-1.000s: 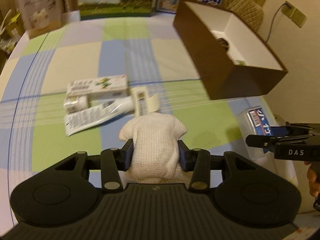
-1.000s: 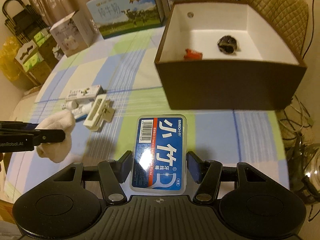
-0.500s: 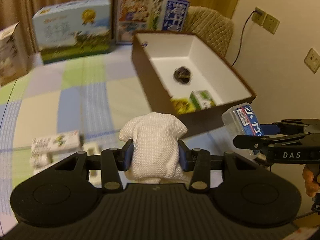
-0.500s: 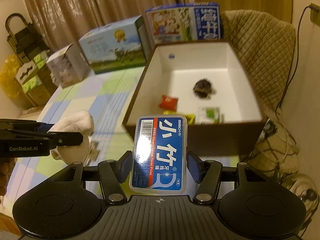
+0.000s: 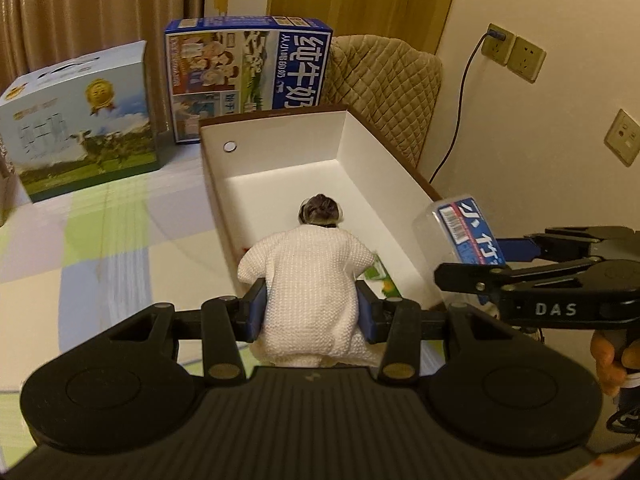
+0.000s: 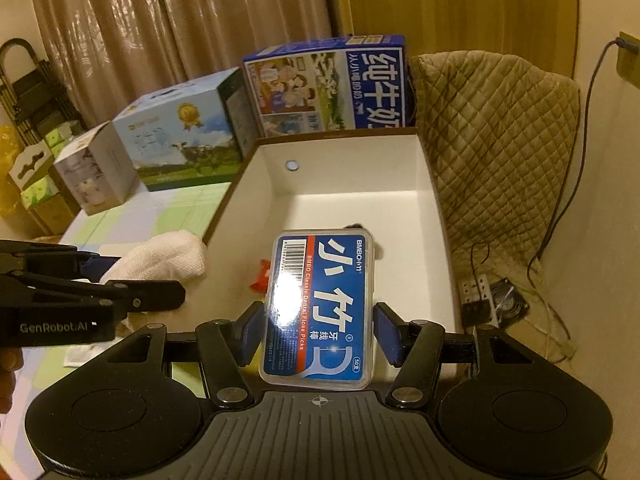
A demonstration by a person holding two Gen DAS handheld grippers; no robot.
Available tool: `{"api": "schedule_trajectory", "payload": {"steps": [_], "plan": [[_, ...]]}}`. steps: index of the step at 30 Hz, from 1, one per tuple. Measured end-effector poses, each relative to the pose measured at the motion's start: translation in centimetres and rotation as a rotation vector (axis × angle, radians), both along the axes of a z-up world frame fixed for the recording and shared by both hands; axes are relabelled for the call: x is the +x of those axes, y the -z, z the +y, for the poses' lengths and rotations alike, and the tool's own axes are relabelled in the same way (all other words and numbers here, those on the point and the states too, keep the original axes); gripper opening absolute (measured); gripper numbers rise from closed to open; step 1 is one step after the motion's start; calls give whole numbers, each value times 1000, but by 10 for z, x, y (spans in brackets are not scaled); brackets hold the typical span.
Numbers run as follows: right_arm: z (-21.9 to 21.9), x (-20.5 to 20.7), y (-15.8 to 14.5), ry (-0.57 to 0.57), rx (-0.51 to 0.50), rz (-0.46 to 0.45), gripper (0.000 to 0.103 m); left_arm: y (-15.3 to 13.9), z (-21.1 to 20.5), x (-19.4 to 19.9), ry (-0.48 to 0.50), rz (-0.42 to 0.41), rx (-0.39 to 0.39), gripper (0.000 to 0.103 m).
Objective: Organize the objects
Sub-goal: 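Carry the towel and toothpick box with both tools over the cardboard box, then open both tools to drop the towel and toothpick box inside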
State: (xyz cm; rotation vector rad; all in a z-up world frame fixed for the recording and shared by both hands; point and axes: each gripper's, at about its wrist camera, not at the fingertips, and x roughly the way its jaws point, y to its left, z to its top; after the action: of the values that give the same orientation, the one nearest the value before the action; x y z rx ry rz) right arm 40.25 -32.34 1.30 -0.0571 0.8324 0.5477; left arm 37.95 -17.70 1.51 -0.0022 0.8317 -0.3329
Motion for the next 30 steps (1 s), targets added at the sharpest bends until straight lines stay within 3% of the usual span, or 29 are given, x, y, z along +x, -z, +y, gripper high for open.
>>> {"api": "schedule_trajectory", "payload": {"steps": [8,22,28,30], "plan": [[4,55,28,7,-34,45,55,18,-29,56,12,40,36,40],[14,100,49,2,-77,71,55,44,-43,120,0,92,82,41],[15,109,49,7,-84,67,55,49,-46,137,-9,73,85,47],[15,110,50,7,-87,67,55,48,-46,140,-9,70,81,54]]}}
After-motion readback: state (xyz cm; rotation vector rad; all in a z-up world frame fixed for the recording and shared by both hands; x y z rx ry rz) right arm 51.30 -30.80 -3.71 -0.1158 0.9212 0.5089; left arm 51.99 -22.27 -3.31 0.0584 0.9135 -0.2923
